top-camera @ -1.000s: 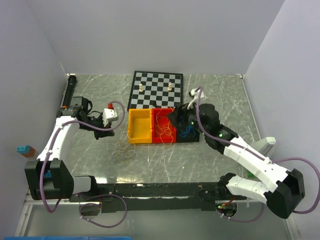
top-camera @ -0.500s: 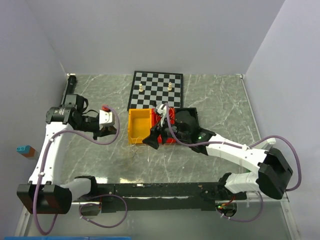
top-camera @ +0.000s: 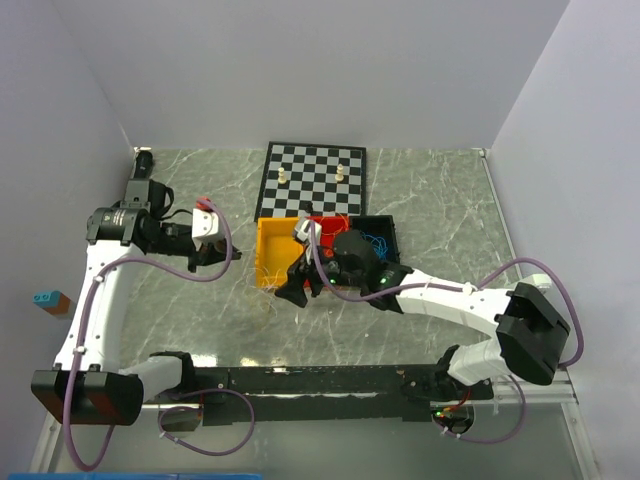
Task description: Untangle the cables
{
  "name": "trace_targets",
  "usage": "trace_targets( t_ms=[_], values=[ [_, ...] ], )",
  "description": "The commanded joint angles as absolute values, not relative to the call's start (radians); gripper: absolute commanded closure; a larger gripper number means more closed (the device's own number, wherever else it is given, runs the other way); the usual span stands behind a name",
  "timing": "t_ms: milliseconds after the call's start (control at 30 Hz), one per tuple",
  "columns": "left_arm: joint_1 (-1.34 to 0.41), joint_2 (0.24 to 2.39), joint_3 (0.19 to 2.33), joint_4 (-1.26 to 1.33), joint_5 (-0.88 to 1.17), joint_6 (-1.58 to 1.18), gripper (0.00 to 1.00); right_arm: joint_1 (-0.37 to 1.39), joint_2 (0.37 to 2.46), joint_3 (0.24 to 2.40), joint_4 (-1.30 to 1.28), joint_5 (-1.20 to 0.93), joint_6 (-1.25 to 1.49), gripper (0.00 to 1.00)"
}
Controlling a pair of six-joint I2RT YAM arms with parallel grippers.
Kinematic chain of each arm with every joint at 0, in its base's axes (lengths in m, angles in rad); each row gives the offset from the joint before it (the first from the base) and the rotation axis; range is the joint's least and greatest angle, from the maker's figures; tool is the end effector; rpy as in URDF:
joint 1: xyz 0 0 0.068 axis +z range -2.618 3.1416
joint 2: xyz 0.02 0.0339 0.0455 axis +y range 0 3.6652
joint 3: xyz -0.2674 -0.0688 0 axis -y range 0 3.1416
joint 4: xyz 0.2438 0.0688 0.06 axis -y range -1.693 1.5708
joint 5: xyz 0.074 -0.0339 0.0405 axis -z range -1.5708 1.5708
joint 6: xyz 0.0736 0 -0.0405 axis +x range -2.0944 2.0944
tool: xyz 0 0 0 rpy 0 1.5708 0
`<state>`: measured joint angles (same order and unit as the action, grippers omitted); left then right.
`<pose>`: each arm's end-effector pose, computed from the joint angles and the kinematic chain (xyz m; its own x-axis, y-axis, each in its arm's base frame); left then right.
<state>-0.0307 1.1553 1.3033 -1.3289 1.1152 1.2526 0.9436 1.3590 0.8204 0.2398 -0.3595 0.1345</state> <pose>0.1827 -0.0717 0.3550 0.0476 0.4166 -0.9078 0.9891 0.1073 0.1012 0.1788 0.2908 0.2593 -0.2993 -0.1990 -0.9332 -0.9234 0.3066 0.2308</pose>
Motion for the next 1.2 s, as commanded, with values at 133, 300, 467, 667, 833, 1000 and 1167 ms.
trace_targets(
  t_ms=[133, 300, 467, 667, 833, 1000, 1167],
  values=[
    [-0.032, 1.157, 1.178, -1.278, 1.062, 1.23, 0.99, 0.993, 1.397, 0.767, 0.299, -0.287, 0.109, 0.25],
    [-0.022, 1.138, 1.086, -1.05, 0.866, 1.041, 0.99, 0.994, 1.439, 0.75, 0.322, -0.255, 0.124, 0.28],
    [-0.012, 1.155, 1.023, -0.885, 0.747, 0.862, 0.99, 1.003, 1.402, 0.735, 0.341, -0.245, 0.143, 0.27],
    [-0.012, 1.175, 1.009, -0.882, 0.782, 0.841, 0.99, 1.086, 1.419, 0.793, 0.279, -0.282, 0.078, 0.19],
    [-0.012, 1.175, 0.97, -0.868, 0.743, 0.838, 0.99, 1.143, 1.502, 0.886, 0.184, -0.354, 0.009, 0.18],
    [-0.011, 1.181, 0.928, -0.839, 0.729, 0.824, 0.99, 1.167, 1.614, 0.968, 0.169, -0.411, -0.032, 0.21],
    [-0.012, 1.193, 0.953, -0.854, 0.749, 0.815, 0.99, 1.167, 1.732, 1.023, 0.183, -0.433, -0.041, 0.25]
  ],
)
